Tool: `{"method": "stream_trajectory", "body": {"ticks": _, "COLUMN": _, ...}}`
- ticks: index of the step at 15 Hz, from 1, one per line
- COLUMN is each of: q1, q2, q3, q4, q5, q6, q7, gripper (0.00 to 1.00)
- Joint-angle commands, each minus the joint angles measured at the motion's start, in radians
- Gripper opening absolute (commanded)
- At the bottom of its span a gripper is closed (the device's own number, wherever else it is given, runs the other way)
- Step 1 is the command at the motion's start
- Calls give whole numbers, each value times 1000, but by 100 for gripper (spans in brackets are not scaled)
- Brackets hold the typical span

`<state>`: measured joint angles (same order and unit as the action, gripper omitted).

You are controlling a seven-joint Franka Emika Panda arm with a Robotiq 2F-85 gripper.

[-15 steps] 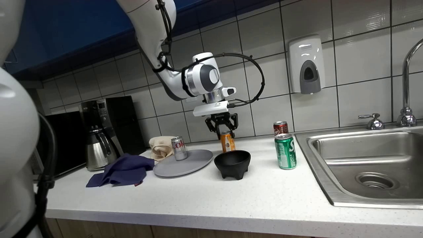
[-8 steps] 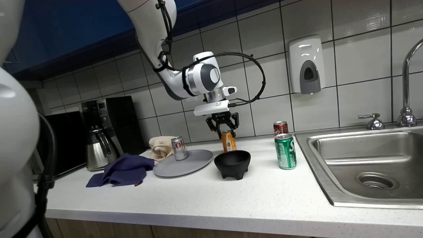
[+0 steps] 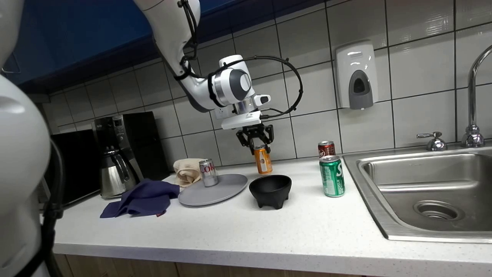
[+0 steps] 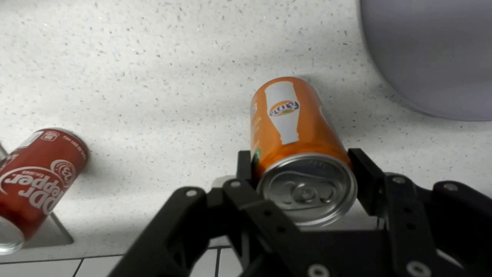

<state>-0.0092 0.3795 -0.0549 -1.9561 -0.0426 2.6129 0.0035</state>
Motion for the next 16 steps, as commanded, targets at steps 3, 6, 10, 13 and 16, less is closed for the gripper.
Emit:
{"method": "stream_trajectory", "body": {"ticks": 3, "q1": 60, "q2": -8, "q3": -23, "q4": 54, "q5": -62, "q6": -42, "q7": 120, "gripper": 38}}
{"method": "stream_trajectory", "body": {"ticks": 6, "q1": 91, "q2": 4, "q3": -32, "q4": 86, "q5": -95, "q6": -65, "q7": 176, "gripper": 38}}
{"method": "stream_trajectory", "body": {"ticks": 10, "q1": 118, "q2": 28, "q3": -28, "q4": 141, "q5": -122, "q6": -115, "q7": 218, "gripper": 38}}
{"method": "stream_trajectory", "body": {"ticks": 13, "q1": 127, "q2": 56, "q3": -17, "q4": 189, "q5": -113, "q6": -160, "q7": 217, "gripper": 38}}
{"method": "stream_trajectory", "body": {"ticks": 16, "q1": 136, "q2": 91, "q3": -9, "q4": 241, "q5": -107, "q6": -201, "q7": 209, "gripper": 38}}
